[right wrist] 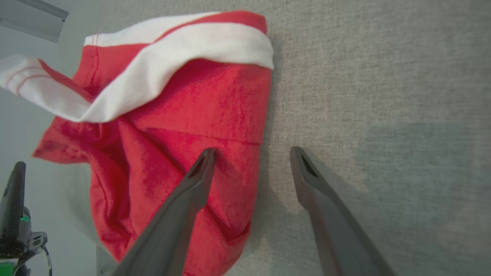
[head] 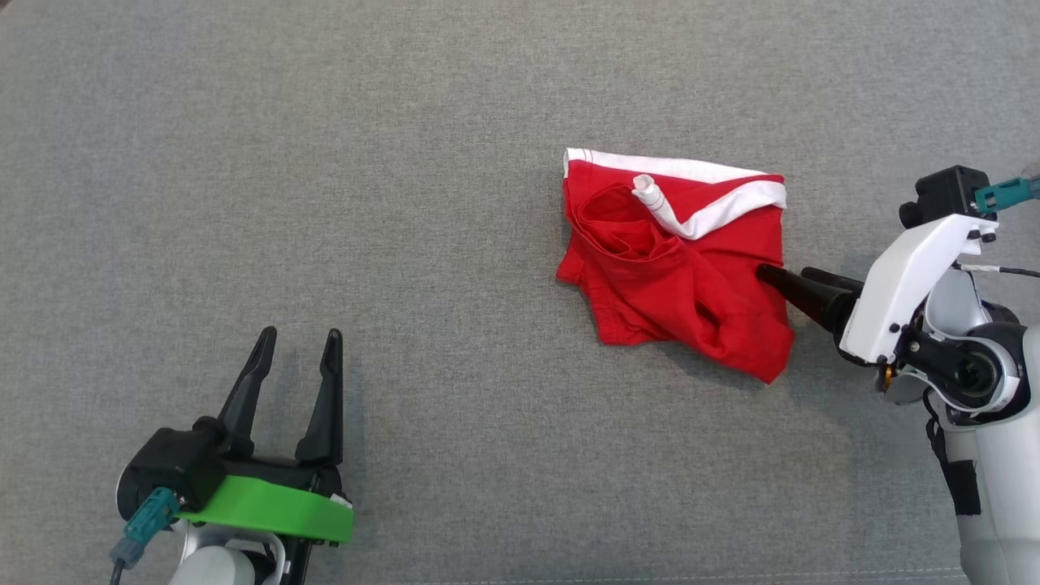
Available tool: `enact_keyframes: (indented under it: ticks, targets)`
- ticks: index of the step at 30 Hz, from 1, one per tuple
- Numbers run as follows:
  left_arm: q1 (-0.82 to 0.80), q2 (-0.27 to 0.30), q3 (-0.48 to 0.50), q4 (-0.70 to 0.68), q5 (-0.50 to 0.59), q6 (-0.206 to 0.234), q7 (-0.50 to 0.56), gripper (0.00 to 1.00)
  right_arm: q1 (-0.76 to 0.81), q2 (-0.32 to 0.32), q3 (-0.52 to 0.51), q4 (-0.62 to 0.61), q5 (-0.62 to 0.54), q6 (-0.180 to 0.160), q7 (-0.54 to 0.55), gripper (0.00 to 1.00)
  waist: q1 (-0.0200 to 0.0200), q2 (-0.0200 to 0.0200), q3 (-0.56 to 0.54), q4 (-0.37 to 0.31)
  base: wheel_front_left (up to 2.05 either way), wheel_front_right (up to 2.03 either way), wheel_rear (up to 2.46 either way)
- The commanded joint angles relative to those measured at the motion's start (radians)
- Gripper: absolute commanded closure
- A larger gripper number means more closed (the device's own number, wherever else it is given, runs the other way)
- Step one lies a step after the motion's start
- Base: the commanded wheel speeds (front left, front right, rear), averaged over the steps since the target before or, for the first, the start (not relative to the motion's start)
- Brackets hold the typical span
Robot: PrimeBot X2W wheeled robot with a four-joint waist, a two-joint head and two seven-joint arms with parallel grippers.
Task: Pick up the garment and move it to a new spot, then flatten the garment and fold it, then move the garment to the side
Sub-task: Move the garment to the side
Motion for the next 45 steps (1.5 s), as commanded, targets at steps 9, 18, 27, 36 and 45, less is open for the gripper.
enact_keyframes:
  ticks: [9, 18, 27, 36, 45]
  targets:
    - [-0.030, -0.030, 0.009, 0.023, 0.014, -0.019, -0.005, 0.00, -0.070, 0.040, -0.013, 0.101, -0.005, 0.000, -0.004, 0.28, 0.0000, -0.0001, 0.012, 0.059, 0.00, 0.00, 0.00]
    - [-0.001, -0.064, 0.033, 0.041, 0.026, -0.033, -0.005, 0.00, -0.085, 0.000, 0.024, 0.034, 0.103, 0.000, 0.051, 1.00, 0.0000, -0.0001, -0.033, 0.083, 0.00, 0.00, 0.00]
    - [0.034, -0.102, 0.060, 0.049, 0.040, -0.049, -0.005, 0.00, -0.100, 0.031, 0.003, -0.099, 0.160, 0.000, 0.234, 1.00, 0.0000, -0.0001, -0.094, 0.082, 0.00, 0.00, 0.00]
    - [0.063, -0.130, 0.114, 0.037, 0.055, -0.062, -0.005, 0.00, -0.086, 0.108, -0.097, -0.197, 0.095, 0.000, 0.442, 1.00, 0.0000, -0.0001, -0.132, 0.026, 0.00, 0.00, 0.00]
    - [0.049, -0.120, 0.125, 0.009, 0.075, -0.071, -0.004, 0.00, -0.020, 0.132, -0.163, -0.253, 0.044, 0.000, 0.507, 1.00, 0.0000, -0.0001, -0.106, -0.085, 0.00, 0.00, 0.00]
